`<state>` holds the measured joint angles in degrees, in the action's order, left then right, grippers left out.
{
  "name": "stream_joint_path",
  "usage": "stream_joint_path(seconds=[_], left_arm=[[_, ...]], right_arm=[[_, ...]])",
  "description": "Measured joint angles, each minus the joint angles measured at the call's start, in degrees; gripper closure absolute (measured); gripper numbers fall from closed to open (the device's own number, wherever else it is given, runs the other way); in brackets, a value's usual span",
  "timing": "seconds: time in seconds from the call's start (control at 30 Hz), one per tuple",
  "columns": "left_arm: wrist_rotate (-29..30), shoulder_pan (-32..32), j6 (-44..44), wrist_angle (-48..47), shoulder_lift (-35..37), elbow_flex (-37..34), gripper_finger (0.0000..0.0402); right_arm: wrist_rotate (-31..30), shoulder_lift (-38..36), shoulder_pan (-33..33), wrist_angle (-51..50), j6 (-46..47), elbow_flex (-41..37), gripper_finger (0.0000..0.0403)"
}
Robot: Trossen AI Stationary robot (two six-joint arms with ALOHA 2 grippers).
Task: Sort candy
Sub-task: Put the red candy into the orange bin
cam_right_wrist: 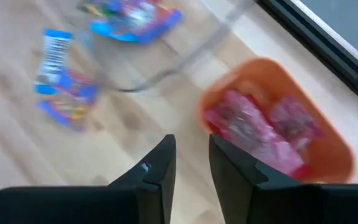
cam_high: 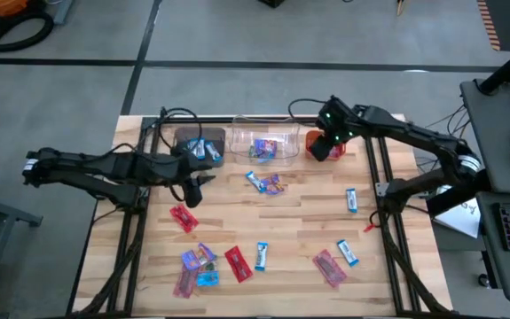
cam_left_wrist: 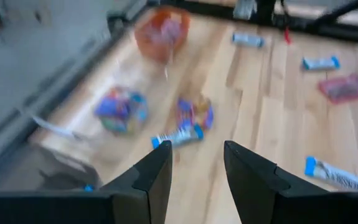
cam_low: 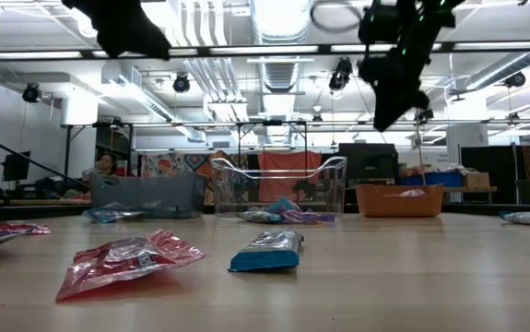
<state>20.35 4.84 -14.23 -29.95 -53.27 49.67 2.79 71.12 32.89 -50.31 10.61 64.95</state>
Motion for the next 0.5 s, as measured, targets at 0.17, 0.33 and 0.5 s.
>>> stream_joint_path(seconds=[0.17, 0.33, 0.5], left_arm=[[-4.05, 0.11, -5.14, -4.96, -3.33, 0.00, 0.0272], [-12.43, 0.20, -11.07, -12.52, -7.46, 0.00, 0.0272], [-19.63, 1.40, -19.16, -22.85, -12.02, 0.00, 0.0272]], right_arm=[[-3.10, -4.52, -8.02, 1.43, 3.42, -0.69, 0.0332], [-6.87, -6.39, -16.12, 1.42, 7.06, -1.32, 0.0342], [-9.72, -5.71, -23.02, 1.56, 9.42, -1.84, 0.0344]])
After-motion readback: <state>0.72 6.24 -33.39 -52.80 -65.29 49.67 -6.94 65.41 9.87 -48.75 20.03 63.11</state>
